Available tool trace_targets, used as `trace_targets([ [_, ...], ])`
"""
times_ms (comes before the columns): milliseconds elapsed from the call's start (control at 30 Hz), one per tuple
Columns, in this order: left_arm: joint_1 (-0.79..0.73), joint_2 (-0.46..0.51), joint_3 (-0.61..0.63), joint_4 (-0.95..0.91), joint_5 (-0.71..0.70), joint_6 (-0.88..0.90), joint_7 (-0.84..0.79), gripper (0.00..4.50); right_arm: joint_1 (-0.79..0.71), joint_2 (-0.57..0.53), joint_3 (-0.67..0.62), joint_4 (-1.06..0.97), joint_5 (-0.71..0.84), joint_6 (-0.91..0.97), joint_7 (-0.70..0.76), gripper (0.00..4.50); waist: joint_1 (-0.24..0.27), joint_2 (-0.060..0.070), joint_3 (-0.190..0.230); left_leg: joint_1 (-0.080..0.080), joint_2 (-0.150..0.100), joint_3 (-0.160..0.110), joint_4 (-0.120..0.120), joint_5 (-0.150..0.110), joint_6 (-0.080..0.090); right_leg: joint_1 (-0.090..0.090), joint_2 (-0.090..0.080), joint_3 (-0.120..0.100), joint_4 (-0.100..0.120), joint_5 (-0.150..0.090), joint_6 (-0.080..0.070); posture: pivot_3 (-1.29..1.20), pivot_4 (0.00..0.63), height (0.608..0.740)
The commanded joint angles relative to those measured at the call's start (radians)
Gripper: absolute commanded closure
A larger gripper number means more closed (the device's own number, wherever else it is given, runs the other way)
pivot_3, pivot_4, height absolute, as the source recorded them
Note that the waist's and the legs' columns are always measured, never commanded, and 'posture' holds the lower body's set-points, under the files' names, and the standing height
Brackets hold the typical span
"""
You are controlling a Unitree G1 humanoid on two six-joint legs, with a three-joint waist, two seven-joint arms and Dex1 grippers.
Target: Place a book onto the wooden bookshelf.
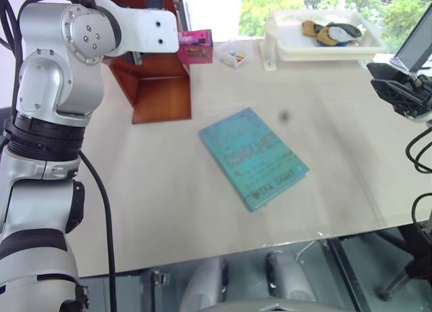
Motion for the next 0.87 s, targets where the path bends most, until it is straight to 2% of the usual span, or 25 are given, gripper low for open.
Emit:
trace_targets([
  [33, 0.057, -0.036, 0.088, -0.141, -0.092, 0.014, 0.025, 0.02, 0.015, -0.035, -0.04, -0.064, 0.02, 0.015, 0.06, 0.0, 0.003, 0.0, 0.0, 0.0, 0.0, 0.0, 0.0, 0.0, 0.0, 0.0, 0.0, 0.0, 0.0, 0.0, 0.0, 0.0, 0.15, 0.74],
  [200, 0.252, -0.077, 0.211, -0.307, -0.246, 0.075, 0.022, 0.02, 0.08, -0.062, -0.063, -0.152, 0.038, 0.058, 0.06, 0.0, 0.005, 0.0, 0.0, 0.0, 0.0, 0.0, 0.001, 0.0, 0.0, 0.0, -0.001, 0.001, 0.0, 0.0, 0.0, 0.0, 0.15, 0.74],
  [233, 0.301, -0.116, 0.246, -0.356, -0.293, 0.131, 0.028, 0.02, 0.106, -0.069, -0.069, -0.181, 0.04, 0.072, 0.059, 0.0, 0.004, 0.0, 0.0, 0.0, 0.0, 0.0, 0.0, 0.0, 0.0, 0.0, -0.001, 0.001, 0.0, 0.0, 0.0, 0.0, 0.15, 0.74],
  [333, 0.555, -0.368, 0.414, -0.564, -0.521, 0.439, 0.053, 0.02, 0.261, -0.093, -0.076, -0.322, 0.003, 0.06, 0.022, 0.0, 0.015, 0.001, -0.002, 0.0, 0.001, 0.0, 0.001, 0.0, 0.0, 0.0, -0.001, 0.001, 0.0, 0.0, 0.0, 0.0, 0.15, 0.74],
  [367, 0.613, -0.416, 0.449, -0.611, -0.562, 0.504, 0.06, 0.02, 0.3, -0.098, -0.082, -0.357, -0.001, 0.059, 0.009, 0.0, 0.016, 0.001, -0.002, 0.001, 0.001, 0.001, 0.001, -0.001, 0.001, 0.002, -0.001, 0.001, 0.0, 0.0, 0.0, 0.0, 0.15, 0.74],
  [433, 0.749, -0.461, 0.496, -0.663, -0.593, 0.524, 0.089, 0.02, 0.379, -0.095, -0.089, -0.412, -0.03, 0.032, -0.038, 0.0, 0.016, 0.0, -0.001, 0.002, 0.001, 0.001, 0.001, -0.001, 0.002, 0.003, -0.002, 0.002, 0.0, 0.0, 0.0, 0.0, 0.15, 0.74],
  [500, 0.853, -0.508, 0.553, -0.66, -0.59, 0.516, 0.186, 0.02, 0.434, -0.087, -0.084, -0.415, -0.083, -0.005, -0.1, 0.0, 0.02, -0.001, -0.001, 0.003, 0.001, 0.002, 0.002, -0.001, 0.002, 0.002, -0.002, 0.002, -0.002, 0.0, 0.0, 0.0, 0.15, 0.74],
  [600, 0.968, -0.545, 0.609, -0.674, -0.657, 0.51, 0.221, 0.02, 0.482, -0.088, -0.078, -0.416, -0.135, -0.051, -0.135, 0.0, 0.022, 0.0, -0.002, 0.007, 0.001, 0.001, 0.002, -0.001, 0.0, 0.006, -0.003, 0.002, 0.0, 0.0, 0.0, 0.0, 0.15, 0.74],
  [700, 1.093, -0.519, 0.617, -0.658, -0.713, 0.449, 0.184, 0.02, 0.52, -0.108, -0.068, -0.412, -0.188, -0.097, -0.143, 0.0, 0.022, -0.001, -0.003, 0.01, 0.001, 0.002, 0.002, -0.001, 0.0, 0.008, -0.003, 0.002, 0.0, 0.0, 0.0, 0.0, 0.15, 0.74],
  [867, 1.172, -0.489, 0.636, -0.64, -0.826, 0.402, 0.154, 0.02, 0.539, -0.12, -0.082, -0.369, -0.237, -0.145, -0.165, 0.0, 0.025, -0.001, -0.003, 0.008, 0.0, 0.002, 0.001, -0.001, 0.0, 0.006, -0.005, 0.002, -0.002, 0.0, -0.001, 0.0, 0.15, 0.74],
])
